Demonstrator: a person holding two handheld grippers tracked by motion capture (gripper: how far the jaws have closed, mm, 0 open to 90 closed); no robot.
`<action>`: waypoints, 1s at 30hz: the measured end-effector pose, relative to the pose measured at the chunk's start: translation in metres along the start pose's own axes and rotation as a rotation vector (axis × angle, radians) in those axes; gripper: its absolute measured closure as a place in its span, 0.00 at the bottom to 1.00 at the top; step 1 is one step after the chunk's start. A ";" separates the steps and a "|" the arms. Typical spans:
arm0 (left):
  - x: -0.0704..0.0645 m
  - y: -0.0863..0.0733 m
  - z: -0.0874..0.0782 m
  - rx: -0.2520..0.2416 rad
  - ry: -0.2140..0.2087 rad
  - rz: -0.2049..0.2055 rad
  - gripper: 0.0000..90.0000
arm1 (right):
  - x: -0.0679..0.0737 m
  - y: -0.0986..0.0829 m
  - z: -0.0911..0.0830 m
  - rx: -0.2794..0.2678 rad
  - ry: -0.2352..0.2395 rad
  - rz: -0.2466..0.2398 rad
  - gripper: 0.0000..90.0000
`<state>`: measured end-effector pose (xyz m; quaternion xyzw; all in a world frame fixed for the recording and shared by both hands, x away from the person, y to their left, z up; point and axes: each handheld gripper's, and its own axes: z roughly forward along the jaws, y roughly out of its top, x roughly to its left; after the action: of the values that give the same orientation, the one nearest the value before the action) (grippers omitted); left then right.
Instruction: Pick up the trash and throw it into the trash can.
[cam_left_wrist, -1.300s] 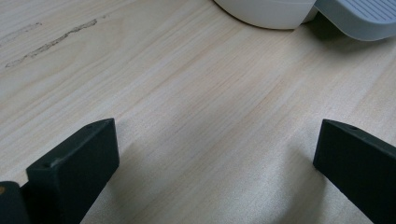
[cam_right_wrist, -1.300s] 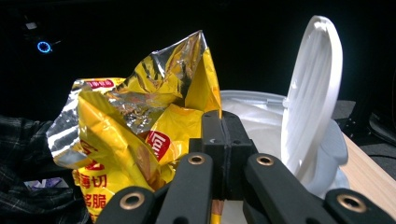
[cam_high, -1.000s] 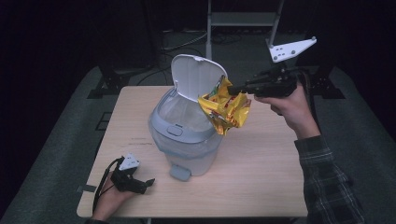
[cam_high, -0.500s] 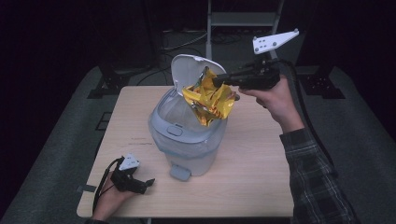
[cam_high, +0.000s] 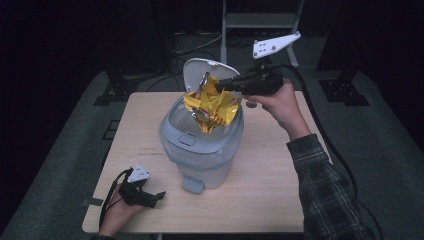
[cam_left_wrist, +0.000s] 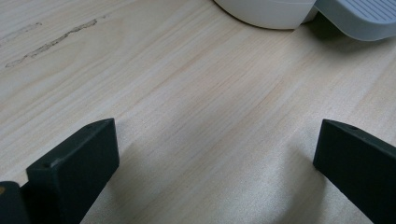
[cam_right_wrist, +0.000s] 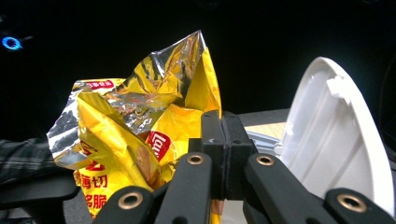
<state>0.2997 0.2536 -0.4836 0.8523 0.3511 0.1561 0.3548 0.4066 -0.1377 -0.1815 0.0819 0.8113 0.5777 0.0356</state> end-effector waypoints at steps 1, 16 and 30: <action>0.000 0.000 0.000 0.000 0.000 0.000 0.00 | -0.001 -0.001 0.001 0.003 -0.004 0.002 0.99; 0.000 0.000 0.000 0.000 0.000 0.000 0.00 | 0.001 -0.002 0.006 -0.001 -0.055 -0.028 0.92; 0.000 0.000 0.000 0.002 0.000 0.002 0.00 | 0.011 -0.008 -0.002 0.021 -0.026 -0.041 1.00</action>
<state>0.2998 0.2537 -0.4835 0.8531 0.3502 0.1561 0.3538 0.3944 -0.1406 -0.1876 0.0730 0.8185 0.5670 0.0570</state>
